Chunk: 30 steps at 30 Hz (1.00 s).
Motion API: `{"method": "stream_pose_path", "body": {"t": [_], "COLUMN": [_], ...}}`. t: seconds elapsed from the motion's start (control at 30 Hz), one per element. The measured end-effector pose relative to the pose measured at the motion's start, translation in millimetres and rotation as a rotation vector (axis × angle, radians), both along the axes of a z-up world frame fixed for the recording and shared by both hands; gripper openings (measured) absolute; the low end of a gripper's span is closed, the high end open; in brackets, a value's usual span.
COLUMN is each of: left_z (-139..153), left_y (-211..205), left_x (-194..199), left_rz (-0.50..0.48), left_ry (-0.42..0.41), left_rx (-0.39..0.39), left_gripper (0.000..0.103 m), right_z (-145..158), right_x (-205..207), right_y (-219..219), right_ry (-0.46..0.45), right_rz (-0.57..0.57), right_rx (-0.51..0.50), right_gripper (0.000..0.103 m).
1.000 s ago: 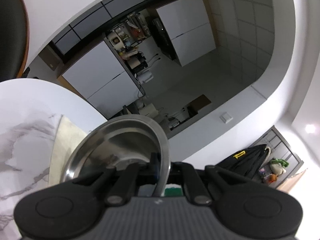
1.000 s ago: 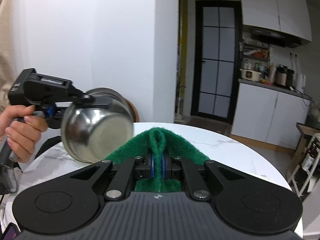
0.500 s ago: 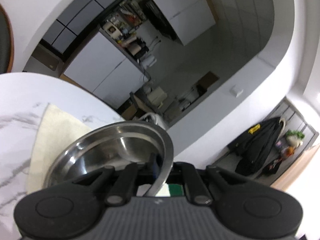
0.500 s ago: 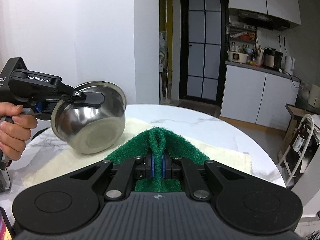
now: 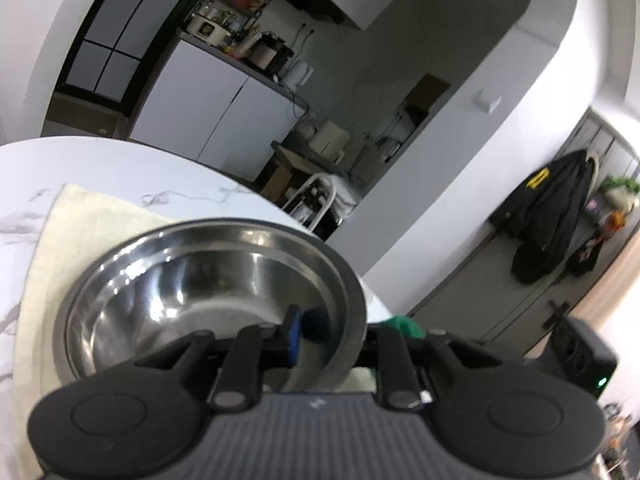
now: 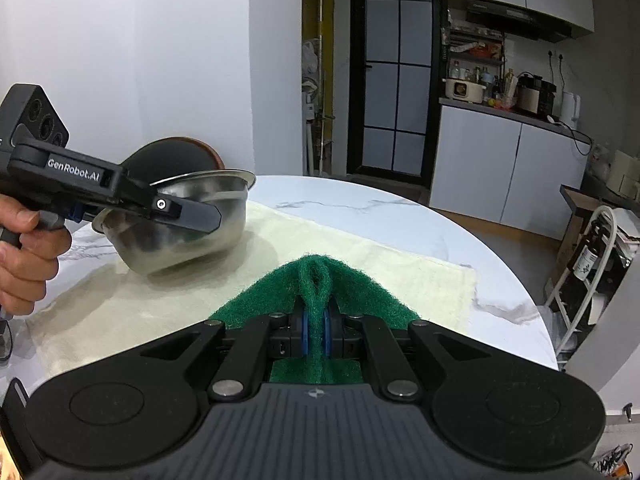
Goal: Clean bowl
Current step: 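Turn the bowl upright and lower it onto the cloth with the left gripper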
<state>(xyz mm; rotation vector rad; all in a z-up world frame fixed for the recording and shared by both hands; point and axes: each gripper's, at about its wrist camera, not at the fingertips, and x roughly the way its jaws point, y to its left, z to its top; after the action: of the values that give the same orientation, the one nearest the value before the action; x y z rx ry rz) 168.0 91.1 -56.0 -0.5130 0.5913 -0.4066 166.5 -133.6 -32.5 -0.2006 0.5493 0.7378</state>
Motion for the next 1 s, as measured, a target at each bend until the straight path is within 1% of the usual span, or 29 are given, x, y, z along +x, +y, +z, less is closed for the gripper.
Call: {"method": "stream_pose_path", "body": {"t": [0.1,0.23,0.37,0.43,0.5,0.53,0.57,0.63,0.7,0.73,0.77,0.83,1.0], "left_z": [-2.5,-2.3,-2.5,-1.4,0.8,2.0,3.1,5.4,6.2,6.3,7.2,9.9,16.2], "left_y": [-11.5,-21.9,-34.4,-40.3,-46.0,-48.8,-51.6,-53.9,-53.7,-53.7,-53.5,-51.6,-54.9], "left_x": [1.4,0.8,-0.3,-0.5,-2.0,-2.7,-3.5,-5.0,-6.4,-7.3,-8.8,-11.6,-12.9], "left_rz": [0.01,0.002,-0.008,-0.011,-0.008,-0.006,-0.004,-0.014,-0.023,-0.02,-0.013,-0.004,0.006], "left_ry": [0.034,0.042,0.046,0.044,0.039,0.036,0.034,0.028,0.026,0.022,0.015,0.003,-0.03], "left_rx": [0.081,0.163,0.265,0.302,0.332,0.347,0.362,0.37,0.368,0.373,0.385,0.401,0.407], "left_gripper": [0.026,0.027,0.035,0.037,0.051,0.066,0.071,0.071,0.075,0.08,0.082,0.082,0.09], "right_z": [-1.4,-5.9,-8.5,-10.1,-12.0,-13.0,-13.5,-14.1,-14.1,-12.9,-13.6,-16.8,-20.4], "right_x": [-1.2,-2.5,-3.8,-4.5,-5.6,-6.0,-6.2,-6.7,-5.7,-3.8,-3.4,-4.4,0.5], "right_y": [-1.0,0.6,1.5,3.4,6.5,8.4,9.3,9.8,9.9,9.1,9.4,11.3,12.8], "right_ry": [0.007,0.02,0.031,0.036,0.039,0.039,0.038,0.035,0.032,0.031,0.031,0.03,0.035], "right_rz": [-0.015,-0.015,-0.021,-0.025,-0.022,-0.022,-0.022,-0.025,-0.031,-0.031,-0.03,-0.028,-0.025], "right_rx": [-0.014,-0.03,-0.035,-0.042,-0.048,-0.054,-0.057,-0.061,-0.062,-0.064,-0.067,-0.077,-0.092], "right_gripper": [0.008,0.008,0.008,0.008,0.008,0.008,0.008,0.008,0.008,0.008,0.008,0.009,0.009]}}
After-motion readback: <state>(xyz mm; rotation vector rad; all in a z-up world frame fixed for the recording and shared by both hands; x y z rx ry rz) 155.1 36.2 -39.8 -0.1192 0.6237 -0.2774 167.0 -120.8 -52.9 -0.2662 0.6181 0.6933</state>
